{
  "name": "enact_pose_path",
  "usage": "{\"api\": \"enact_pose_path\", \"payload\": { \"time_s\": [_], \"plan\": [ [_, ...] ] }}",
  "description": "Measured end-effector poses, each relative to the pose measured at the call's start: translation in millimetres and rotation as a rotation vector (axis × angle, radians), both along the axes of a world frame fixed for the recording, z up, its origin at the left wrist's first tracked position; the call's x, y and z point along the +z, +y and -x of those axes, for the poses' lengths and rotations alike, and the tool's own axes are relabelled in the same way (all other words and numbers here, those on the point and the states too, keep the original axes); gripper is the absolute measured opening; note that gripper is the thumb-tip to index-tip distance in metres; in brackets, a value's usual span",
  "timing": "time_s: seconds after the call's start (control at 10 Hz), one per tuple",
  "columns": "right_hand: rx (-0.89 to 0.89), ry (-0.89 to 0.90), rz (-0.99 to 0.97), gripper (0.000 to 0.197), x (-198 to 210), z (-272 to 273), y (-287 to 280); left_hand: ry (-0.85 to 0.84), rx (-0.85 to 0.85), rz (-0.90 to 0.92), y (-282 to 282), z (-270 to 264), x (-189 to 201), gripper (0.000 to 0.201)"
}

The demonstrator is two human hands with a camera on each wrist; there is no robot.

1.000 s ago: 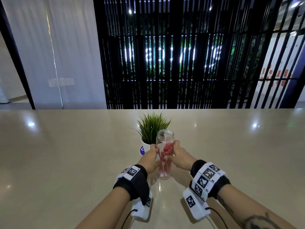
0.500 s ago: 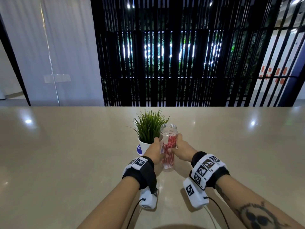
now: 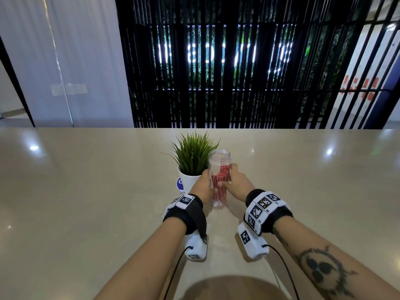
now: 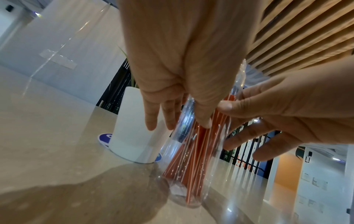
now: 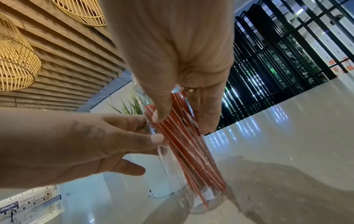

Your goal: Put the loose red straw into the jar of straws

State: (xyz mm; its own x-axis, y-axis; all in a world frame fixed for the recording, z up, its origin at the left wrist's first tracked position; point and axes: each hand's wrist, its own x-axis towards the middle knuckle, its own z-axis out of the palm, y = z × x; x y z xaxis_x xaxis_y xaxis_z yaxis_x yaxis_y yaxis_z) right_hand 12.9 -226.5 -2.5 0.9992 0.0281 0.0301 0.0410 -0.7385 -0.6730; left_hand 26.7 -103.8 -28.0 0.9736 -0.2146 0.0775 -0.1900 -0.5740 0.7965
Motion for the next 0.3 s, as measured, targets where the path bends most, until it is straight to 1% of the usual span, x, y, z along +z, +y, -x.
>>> {"api": "enact_pose_path", "payload": {
  "time_s": [0.1, 0.2, 0.3],
  "plan": [
    [-0.024, -0.018, 0.004, 0.053, -3.6, 0.6, 1.1, 0.015, -0.008, -0.005, -0.1, 2.7, 2.7, 0.041],
    [-0.023, -0.034, -0.006, 0.055, -6.0, -0.1, 2.7, -0.023, -0.032, -0.067, 0.5, 1.6, 2.7, 0.048],
    [-0.041, 0.0, -0.03, 0.081, -5.6, 0.3, -2.8, 0.009, -0.019, -0.051, 6.2, 1.3, 0.0, 0.057]
  ]
}}
